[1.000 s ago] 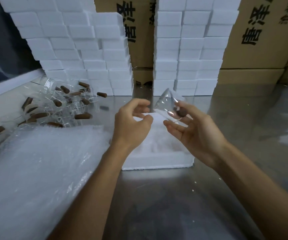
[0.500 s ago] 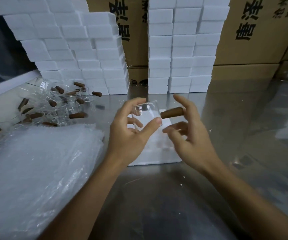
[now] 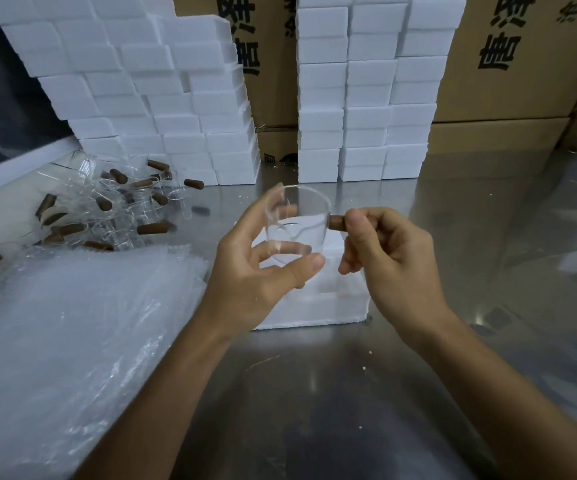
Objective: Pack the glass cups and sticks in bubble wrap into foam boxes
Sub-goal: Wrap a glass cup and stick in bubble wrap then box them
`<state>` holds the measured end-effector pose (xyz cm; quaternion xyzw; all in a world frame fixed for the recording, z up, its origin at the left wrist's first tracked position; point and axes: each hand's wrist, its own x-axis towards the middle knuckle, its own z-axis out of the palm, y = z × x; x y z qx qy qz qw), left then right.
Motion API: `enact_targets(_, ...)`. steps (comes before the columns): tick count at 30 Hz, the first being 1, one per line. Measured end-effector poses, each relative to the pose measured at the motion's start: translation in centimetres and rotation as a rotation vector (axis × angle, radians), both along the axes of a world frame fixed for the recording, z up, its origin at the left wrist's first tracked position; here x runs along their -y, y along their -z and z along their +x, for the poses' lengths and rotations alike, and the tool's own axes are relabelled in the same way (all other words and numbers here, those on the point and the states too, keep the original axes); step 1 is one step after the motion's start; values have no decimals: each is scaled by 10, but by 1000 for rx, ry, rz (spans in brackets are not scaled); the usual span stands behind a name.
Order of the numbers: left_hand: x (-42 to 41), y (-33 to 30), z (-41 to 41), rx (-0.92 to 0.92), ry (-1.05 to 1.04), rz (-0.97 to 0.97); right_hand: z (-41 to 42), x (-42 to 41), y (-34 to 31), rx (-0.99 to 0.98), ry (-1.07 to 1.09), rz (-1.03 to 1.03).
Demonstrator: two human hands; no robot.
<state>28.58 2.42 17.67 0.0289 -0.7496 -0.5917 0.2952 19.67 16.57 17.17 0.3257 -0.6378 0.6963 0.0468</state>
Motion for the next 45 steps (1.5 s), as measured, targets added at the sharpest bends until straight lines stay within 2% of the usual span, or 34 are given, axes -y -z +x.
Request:
enact_targets(3,1,-1,1,1,-4,3,2,-1,-2,163,-82,-12)
enact_targets(7,0,-3,1,22,-74,17,4,-1,0,230,-92,23)
enact_targets(10,-2,-1,0,36,-95,60,6,0,3,36,-19,135)
enact_targets(15,-3,-1,-1,46,-136,150,9,-3,7,-356,-52,417)
enact_targets(20,-5,-4,0,103,-75,-10,1,-6,3,-405,98,342)
enact_targets(22,5,-10,4,66,-224,-70,-1,-7,3,-404,115,312)
enact_targets(24,22,-14,9,51,-531,-283,-2,-8,4,-410,141,281)
enact_targets(26,39,-16,17,170,-829,-616,-2,-9,4,-406,158,252)
enact_targets(28,51,-20,25,278,-1010,-764,-2,-11,2,-374,158,221)
enact_targets(31,67,-24,37,430,-1152,-737,-3,-12,1,-322,155,196)
enact_targets(35,75,-15,40,754,-1097,-551,-2,-11,0,-300,154,175)
enact_targets(37,75,-12,38,820,-1074,-495,0,-10,1,-312,147,186)
enact_targets(39,75,-12,38,805,-1096,-457,1,-9,2,-320,138,199)
enact_targets(41,75,-14,37,712,-1136,-449,1,-8,3,-318,133,198)
enact_targets(43,73,-18,36,480,-1130,-525,1,-8,2,-322,136,191)
enact_targets(45,66,-23,32,126,-996,-636,2,-9,0,-321,150,178)
